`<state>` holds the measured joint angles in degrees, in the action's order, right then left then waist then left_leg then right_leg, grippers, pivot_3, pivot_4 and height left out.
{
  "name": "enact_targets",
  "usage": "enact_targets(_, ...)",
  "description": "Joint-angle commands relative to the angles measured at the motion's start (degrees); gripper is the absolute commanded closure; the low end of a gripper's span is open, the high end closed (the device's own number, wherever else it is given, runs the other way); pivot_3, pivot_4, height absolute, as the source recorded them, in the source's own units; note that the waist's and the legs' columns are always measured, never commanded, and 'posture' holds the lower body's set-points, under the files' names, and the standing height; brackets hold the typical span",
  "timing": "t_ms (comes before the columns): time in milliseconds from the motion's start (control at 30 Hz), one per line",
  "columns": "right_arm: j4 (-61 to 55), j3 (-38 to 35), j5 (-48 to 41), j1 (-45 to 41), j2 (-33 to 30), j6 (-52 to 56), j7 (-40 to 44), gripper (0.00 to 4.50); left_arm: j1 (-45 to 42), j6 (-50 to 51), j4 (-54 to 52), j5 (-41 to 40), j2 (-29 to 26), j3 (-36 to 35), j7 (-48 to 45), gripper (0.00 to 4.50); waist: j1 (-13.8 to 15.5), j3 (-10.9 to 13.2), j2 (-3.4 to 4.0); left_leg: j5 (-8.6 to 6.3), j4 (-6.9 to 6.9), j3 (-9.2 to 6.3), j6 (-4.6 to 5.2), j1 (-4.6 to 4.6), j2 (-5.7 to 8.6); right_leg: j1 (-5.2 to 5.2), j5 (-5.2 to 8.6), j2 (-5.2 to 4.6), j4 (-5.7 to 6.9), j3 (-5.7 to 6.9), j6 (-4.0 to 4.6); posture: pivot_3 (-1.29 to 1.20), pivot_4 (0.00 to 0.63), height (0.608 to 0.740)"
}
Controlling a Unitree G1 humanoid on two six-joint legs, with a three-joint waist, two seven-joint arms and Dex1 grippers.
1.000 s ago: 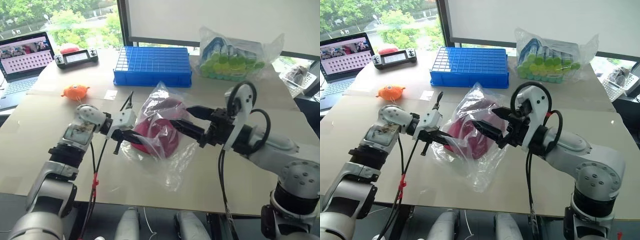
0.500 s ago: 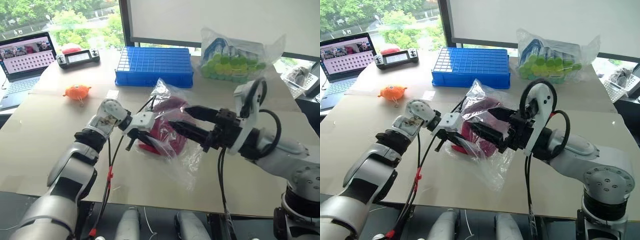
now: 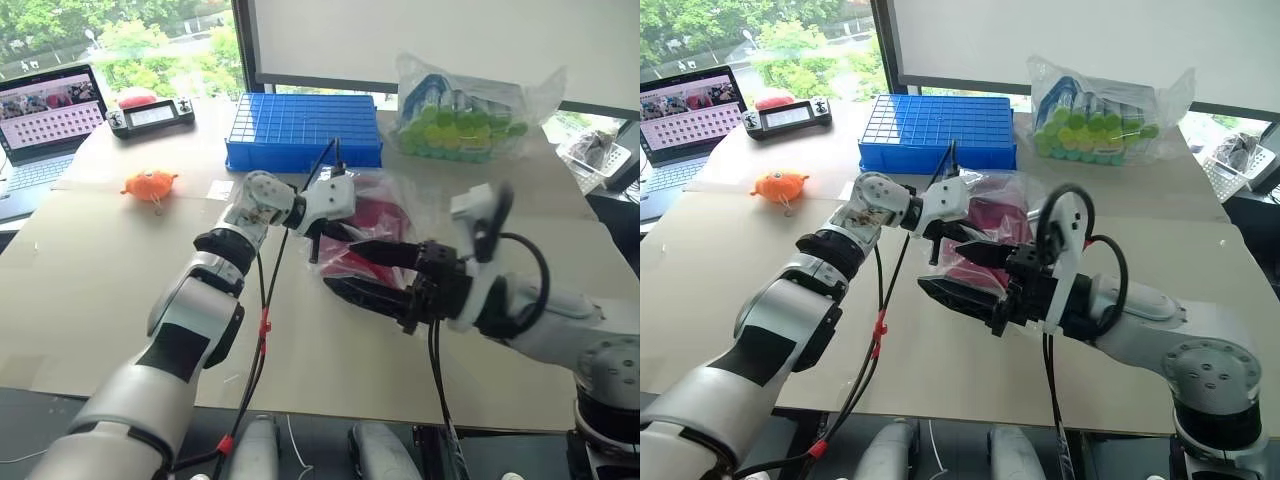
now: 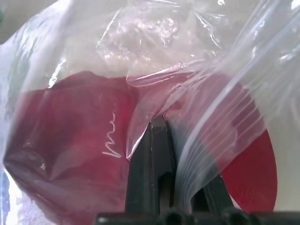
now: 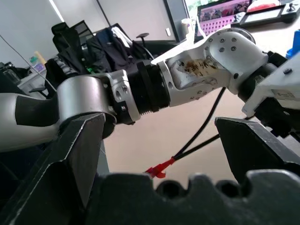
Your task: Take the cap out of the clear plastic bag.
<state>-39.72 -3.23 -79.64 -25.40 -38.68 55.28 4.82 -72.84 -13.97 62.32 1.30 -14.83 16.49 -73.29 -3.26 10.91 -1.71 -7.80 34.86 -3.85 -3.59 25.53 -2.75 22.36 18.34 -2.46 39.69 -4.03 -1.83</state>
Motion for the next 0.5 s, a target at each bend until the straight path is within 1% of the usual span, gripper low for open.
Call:
enact_targets(33,2.83,1.83,10.57,0.76,2.99,-4.23,-2.23,0.0,2.52,2.6,-9.65,-2.86,-3.95,-3.43,-2.63,4.46,-0.17,0.0,0.0,0.0,0.0,0.0,0.0,-0.01,0.0,-0.01,0.0,0.0,0.0,-0.01,0.0,0.0,0.15,0.729)
enact_targets(233,4.1,4.17,19.86,3.02,7.42,-6.57,-1.69,0.0,10.33,10.59,-23.72,-3.66,-7.1,-4.63,-1.66,4.46,-0.04,0.0,0.01,0.01,-0.02,-0.04,-0.01,0.02,0.0,0.0,0.0,-0.01,-0.01,0.0,0.0,0.0,0.15,0.729)
enact_targets(333,4.5,4.76,24.0,3.93,8.35,-7.05,-0.98,0.0,12.4,14.2,-28.48,-3.97,-7.38,-4.9,-0.67,4.46,0.55,0.0,0.01,0.02,0.05,-0.08,-0.03,0.02,0.01,-0.03,0.0,-0.01,0.03,0.02,0.0,0.0,0.15,0.729)
enact_targets(400,4.19,3.35,28.28,2.53,9.33,-9.93,-1.71,0.0,13.87,16.33,-31.42,-4.45,-6.68,-4.48,-0.13,4.46,0.81,0.0,0.01,0.02,0.07,-0.08,-0.03,0.02,0.01,-0.03,0.0,-0.01,0.04,0.01,0.0,0.0,0.15,0.729)
enact_targets(467,2.45,1.36,28.84,0.21,10.48,-12.04,-1.02,0.0,14.88,17.34,-32.96,-4.63,-6.0,-3.86,0.13,4.46,0.8,0.0,0.01,0.02,0.07,-0.08,-0.03,0.01,0.01,-0.04,0.0,-0.01,0.04,0.01,0.0,0.0,0.15,0.729)
enact_targets(500,0.95,-0.32,24.35,-1.38,11.77,-12.4,-0.42,0.0,14.82,17.65,-32.79,-4.68,-5.2,-3.58,0.44,4.46,0.8,0.0,0.01,0.02,0.06,-0.07,-0.03,0.0,0.01,-0.04,0.0,-0.01,0.04,0.01,0.0,0.0,0.15,0.729)
